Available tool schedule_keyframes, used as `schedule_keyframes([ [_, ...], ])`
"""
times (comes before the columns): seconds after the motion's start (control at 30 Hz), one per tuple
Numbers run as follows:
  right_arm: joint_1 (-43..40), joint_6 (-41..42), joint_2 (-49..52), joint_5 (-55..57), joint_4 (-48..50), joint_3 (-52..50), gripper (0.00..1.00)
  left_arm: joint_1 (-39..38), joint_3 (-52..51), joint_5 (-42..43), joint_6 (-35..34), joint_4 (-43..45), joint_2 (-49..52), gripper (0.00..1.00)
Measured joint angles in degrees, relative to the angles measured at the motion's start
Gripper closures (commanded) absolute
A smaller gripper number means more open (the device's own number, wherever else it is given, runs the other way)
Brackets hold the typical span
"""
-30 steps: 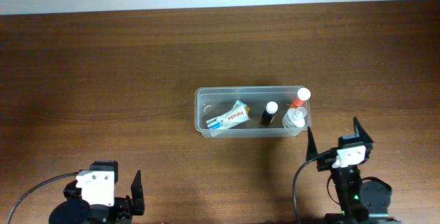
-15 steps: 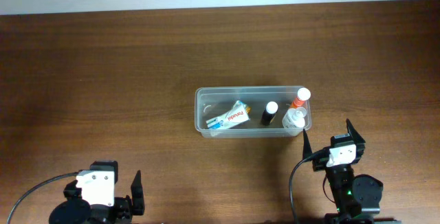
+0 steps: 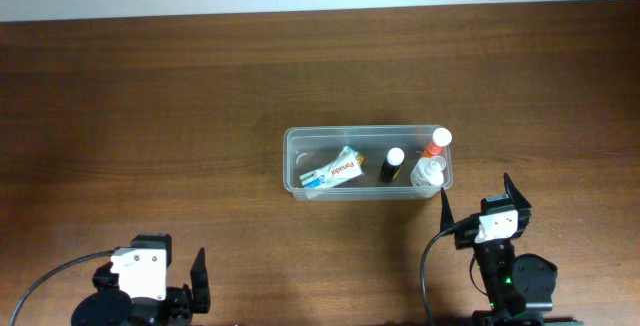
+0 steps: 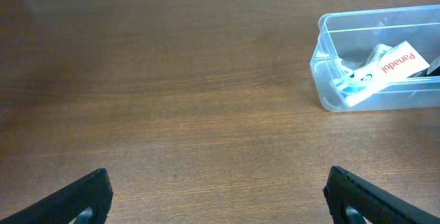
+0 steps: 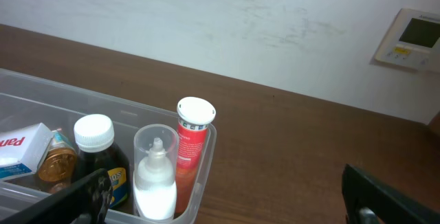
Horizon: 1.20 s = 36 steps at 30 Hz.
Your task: Pack container
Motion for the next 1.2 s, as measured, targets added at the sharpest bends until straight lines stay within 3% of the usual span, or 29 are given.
schedule_keyframes([
  [0.17,0.00,-0.02,0.00,0.00,0.00,0.00,0.02,0.00,-0.15,-0.02,0.02,0.61,0.00,0.01],
  [0.23,-0.02,-0.02,0.00,0.00,0.02,0.00,0.02,0.00,-1.60,-0.04,0.00,4.96,-0.07,0.01],
  [0.53,0.00,-0.13,0.00,0.00,0.07,-0.11,0.02,-1.31,-29.38,0.68,0.02,44.89,-2.40,0.01],
  [0.73,0.00,-0.17,0.00,0.00,0.02,-0.11,0.02,-2.32,-40.57,1.49,0.02,62.29,-8.35,0.01],
  [0.93,-0.02,-0.17,0.00,0.00,0.07,-0.11,0.02,-2.32,-46.42,1.51,0.04,66.69,-13.42,0.01],
  [1.2,0.00,-0.15,0.00,0.00,0.07,-0.11,0.02,-2.34,-48.11,1.51,0.02,62.42,-15.80,0.01],
])
